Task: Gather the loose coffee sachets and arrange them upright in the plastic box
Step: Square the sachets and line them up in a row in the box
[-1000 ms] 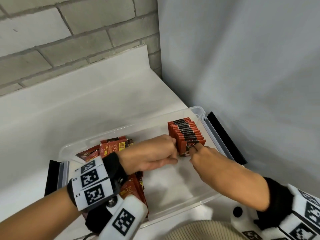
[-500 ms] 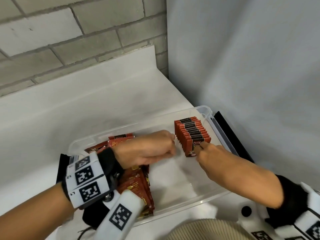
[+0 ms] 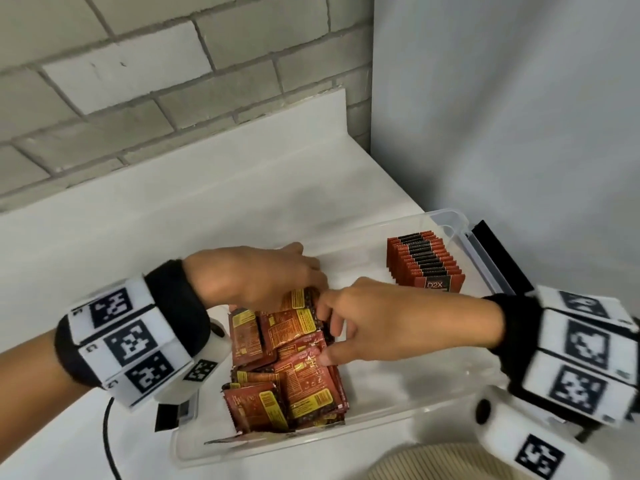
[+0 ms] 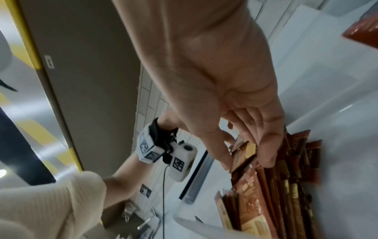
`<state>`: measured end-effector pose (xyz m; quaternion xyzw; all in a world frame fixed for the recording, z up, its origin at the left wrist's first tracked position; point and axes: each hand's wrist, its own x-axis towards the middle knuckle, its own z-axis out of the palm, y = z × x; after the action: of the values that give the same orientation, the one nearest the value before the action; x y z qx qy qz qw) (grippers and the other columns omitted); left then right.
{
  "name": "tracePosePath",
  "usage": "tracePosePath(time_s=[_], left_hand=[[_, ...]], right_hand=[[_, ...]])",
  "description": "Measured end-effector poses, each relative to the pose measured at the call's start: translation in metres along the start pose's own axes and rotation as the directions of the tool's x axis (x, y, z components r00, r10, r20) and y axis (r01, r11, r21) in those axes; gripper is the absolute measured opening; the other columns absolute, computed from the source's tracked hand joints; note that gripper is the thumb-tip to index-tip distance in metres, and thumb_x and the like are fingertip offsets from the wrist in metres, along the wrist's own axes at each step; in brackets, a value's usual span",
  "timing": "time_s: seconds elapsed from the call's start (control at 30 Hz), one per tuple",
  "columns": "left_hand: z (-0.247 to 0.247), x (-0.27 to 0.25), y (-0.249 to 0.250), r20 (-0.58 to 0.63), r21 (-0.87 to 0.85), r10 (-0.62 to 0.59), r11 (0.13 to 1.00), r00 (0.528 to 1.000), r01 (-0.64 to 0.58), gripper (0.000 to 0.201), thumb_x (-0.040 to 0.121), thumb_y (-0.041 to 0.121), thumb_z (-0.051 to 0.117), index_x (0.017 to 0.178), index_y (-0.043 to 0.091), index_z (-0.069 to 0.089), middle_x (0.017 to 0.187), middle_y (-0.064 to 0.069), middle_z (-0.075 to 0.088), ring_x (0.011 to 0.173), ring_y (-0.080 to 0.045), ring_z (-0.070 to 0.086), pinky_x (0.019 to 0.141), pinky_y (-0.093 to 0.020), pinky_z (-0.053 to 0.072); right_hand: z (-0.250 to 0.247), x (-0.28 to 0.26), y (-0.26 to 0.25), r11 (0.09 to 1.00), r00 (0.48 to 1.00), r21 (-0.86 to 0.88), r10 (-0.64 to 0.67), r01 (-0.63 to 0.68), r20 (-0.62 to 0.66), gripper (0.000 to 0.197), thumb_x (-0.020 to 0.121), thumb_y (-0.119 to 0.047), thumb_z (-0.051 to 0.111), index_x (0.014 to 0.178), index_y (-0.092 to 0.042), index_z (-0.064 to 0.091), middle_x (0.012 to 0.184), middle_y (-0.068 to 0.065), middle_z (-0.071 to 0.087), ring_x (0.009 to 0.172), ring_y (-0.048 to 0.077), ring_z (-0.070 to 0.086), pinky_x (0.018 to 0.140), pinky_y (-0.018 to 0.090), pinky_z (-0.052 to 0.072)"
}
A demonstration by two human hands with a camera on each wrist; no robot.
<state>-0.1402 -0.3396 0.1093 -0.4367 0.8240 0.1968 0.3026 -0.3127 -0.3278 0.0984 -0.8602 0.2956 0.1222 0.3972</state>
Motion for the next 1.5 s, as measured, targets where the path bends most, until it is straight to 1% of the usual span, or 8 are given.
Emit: tracePosePath(time_s=[0.17,0.5,0.63,0.9,1.03,1.23,1.4,1.5], left_hand=[[0.000,0.004,0.003,-0.027,0.007,-0.004,1.000,1.000,0.004,0.046,0.088,0.009,0.062,0.129,0.021,0.047,0.111,0.009,0.038,0.105,-0.009,0.026,0.090,-0.030,0.039],[0.007,-0.001,-0.004,-0.184,0.042,0.046,0.998,0.982,-0.039,0.042,0.081,0.022,0.072,0.120,0.025,0.055,0.116,0.010,0.038,0.099,-0.006,0.019,0.081,-0.023,0.030],[0.008,-0.005,-0.006,-0.189,0.059,0.020,0.998,0.982,-0.009,0.041,0.080,0.029,0.073,0.116,0.028,0.054,0.104,0.015,0.036,0.095,-0.006,0.018,0.075,-0.024,0.020],[-0.004,-0.025,-0.011,-0.063,-0.203,-0.126,0.973,0.990,0.111,0.032,0.081,0.029,0.075,0.110,0.036,0.062,0.093,0.015,0.038,0.100,-0.016,0.044,0.078,-0.023,0.044],[-0.012,-0.033,-0.020,-0.115,-0.374,-0.107,0.926,0.988,0.057,0.024,0.076,0.029,0.079,0.098,0.032,0.069,0.091,0.011,0.061,0.090,-0.013,0.059,0.069,-0.014,0.046],[-0.022,-0.039,-0.041,-0.246,-0.784,-0.124,0.608,0.961,-0.122,0.019,0.068,0.033,0.081,0.084,0.024,0.076,0.085,0.001,0.074,0.077,-0.011,0.068,0.066,-0.016,0.048],[-0.023,-0.016,-0.046,-0.289,-0.957,-0.173,0.086,0.942,-0.277,0.065,0.048,0.034,0.093,0.102,0.007,0.070,0.107,-0.016,0.071,0.095,-0.025,0.070,0.076,-0.028,0.058],[-0.025,0.006,-0.035,-0.250,-0.949,-0.214,-0.138,0.944,-0.283,0.045,0.068,0.025,0.083,0.106,0.009,0.065,0.101,-0.011,0.073,0.087,-0.018,0.070,0.076,-0.027,0.059]], right_hand=[[0.012,0.022,-0.002,0.998,0.998,0.061,0.026,-0.029,0.059,0.052,0.086,-0.036,0.068,0.110,0.009,0.060,0.101,0.023,0.068,0.091,0.039,0.062,0.062,0.030,0.042],[0.018,0.018,-0.008,0.998,0.998,0.062,0.036,-0.033,-0.056,0.039,0.085,-0.030,0.071,0.108,-0.002,0.056,0.101,0.013,0.066,0.090,0.028,0.065,0.077,0.039,0.053],[0.019,0.020,-0.008,0.985,0.996,0.168,0.049,-0.035,-0.076,0.024,0.084,-0.015,0.070,0.090,-0.019,0.047,0.086,-0.005,0.054,0.080,0.013,0.057,0.069,0.025,0.050],[0.014,0.019,0.001,0.923,0.990,0.359,0.133,-0.141,0.046,0.043,0.082,-0.019,0.072,0.119,-0.012,0.052,0.089,-0.005,0.055,0.081,0.008,0.053,0.066,0.018,0.044],[0.001,0.016,0.008,0.874,0.990,0.464,0.131,-0.141,0.054,0.020,0.086,-0.022,0.067,0.100,-0.008,0.069,0.082,0.002,0.056,0.073,0.013,0.045,0.064,0.025,0.035],[-0.026,0.005,0.022,0.745,0.984,0.667,0.139,-0.026,-0.116,0.017,0.092,-0.013,0.057,0.076,-0.014,0.061,0.072,0.000,0.063,0.064,0.010,0.058,0.058,0.021,0.045],[-0.054,0.008,0.032,0.437,0.942,0.886,0.207,0.154,-0.266,0.016,0.096,-0.011,0.049,0.082,-0.018,0.052,0.067,-0.002,0.065,0.065,0.009,0.063,0.069,0.032,0.052],[-0.068,0.018,0.036,0.260,0.909,0.932,0.267,0.252,-0.320,0.008,0.098,-0.011,0.046,0.095,-0.015,0.052,0.080,0.004,0.070,0.076,0.015,0.069,0.078,0.041,0.057]])
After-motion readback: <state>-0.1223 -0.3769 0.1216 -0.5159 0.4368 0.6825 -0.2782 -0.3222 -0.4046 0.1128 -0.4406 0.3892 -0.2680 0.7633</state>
